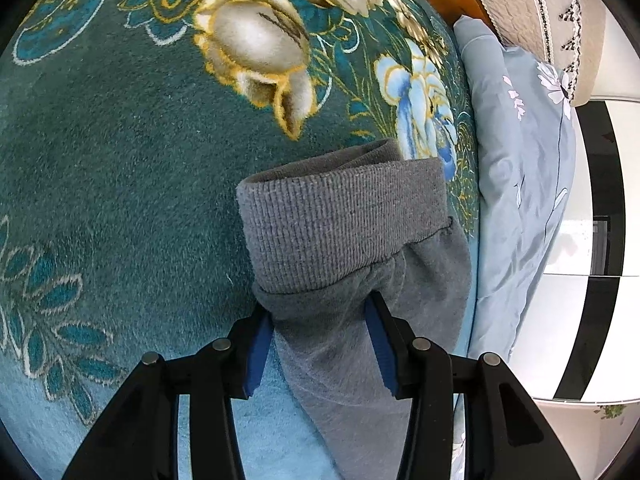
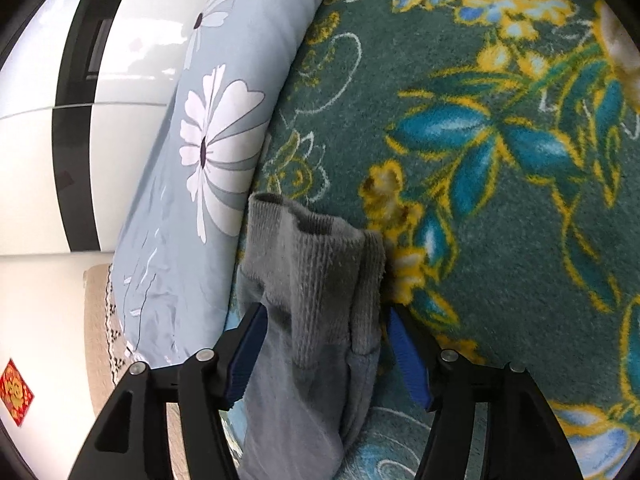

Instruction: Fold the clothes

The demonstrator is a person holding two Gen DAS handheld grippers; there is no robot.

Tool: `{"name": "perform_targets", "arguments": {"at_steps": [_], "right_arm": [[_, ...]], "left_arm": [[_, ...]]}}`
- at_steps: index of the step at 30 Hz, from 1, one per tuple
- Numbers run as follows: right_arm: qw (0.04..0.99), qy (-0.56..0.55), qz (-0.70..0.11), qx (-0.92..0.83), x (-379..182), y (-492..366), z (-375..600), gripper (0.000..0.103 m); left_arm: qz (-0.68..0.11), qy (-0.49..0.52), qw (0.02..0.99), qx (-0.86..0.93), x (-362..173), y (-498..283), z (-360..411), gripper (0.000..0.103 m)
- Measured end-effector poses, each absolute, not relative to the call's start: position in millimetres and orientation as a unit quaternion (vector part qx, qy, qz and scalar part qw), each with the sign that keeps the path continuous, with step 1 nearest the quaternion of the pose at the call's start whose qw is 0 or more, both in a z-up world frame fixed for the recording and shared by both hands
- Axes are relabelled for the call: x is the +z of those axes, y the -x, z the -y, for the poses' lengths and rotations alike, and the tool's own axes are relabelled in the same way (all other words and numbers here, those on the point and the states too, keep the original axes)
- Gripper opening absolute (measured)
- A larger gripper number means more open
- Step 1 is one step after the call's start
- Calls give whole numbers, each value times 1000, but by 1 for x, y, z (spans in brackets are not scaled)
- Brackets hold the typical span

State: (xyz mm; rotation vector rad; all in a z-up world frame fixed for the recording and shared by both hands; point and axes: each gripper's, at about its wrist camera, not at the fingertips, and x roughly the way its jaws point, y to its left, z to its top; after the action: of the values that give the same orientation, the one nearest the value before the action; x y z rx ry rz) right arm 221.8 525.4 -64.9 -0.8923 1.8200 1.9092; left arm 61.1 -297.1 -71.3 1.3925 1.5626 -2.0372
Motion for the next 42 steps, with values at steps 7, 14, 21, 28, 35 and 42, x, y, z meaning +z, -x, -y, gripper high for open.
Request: {"name": "perform_targets", "arguments": {"at_steps": [7, 14, 21, 28, 35, 42], "right_arm": [[202, 332, -623, 679, -60, -217, -523, 38], [223, 351, -603, 681, -40, -210, -519, 26], [204, 362, -573, 706, 10, -180, -524, 22], [100, 283, -542, 785, 85, -193, -517, 21], [166, 361, -537, 744, 13, -251, -519, 21], [194, 405, -518, 728, -7, -262, -505, 20]], "left_arm": [[-539, -471, 124, -687, -69, -62, 297, 47], [-537, -483, 148, -676, -65, -61, 296, 35], [-499, -507, 167, -682, -37, -51, 291, 15], [-463, -457, 87, -754, 57, -44, 286, 13], [-447, -472, 76, -756, 39, -113, 301, 13], [-499, -514, 151, -681, -59, -174, 314, 13]]}}
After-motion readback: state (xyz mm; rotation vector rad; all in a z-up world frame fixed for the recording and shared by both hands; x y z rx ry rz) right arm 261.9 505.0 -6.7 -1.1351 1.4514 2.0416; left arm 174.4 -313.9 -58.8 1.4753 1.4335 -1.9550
